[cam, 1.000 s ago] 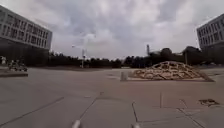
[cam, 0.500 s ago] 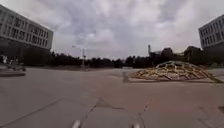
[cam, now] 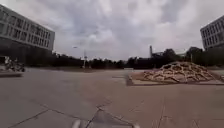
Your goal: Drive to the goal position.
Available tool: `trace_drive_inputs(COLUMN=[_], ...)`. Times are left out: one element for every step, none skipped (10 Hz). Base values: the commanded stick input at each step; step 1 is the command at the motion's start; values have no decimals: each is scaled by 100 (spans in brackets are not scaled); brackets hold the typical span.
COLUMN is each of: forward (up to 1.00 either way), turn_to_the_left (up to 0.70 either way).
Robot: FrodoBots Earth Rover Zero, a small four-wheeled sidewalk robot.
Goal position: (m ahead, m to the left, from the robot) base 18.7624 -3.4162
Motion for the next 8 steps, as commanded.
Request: trace_drive_inputs(forward=[85,85,85,85,85,85,85,85], turn_to_the_left=[0,0,0,0,0,0,2,11])
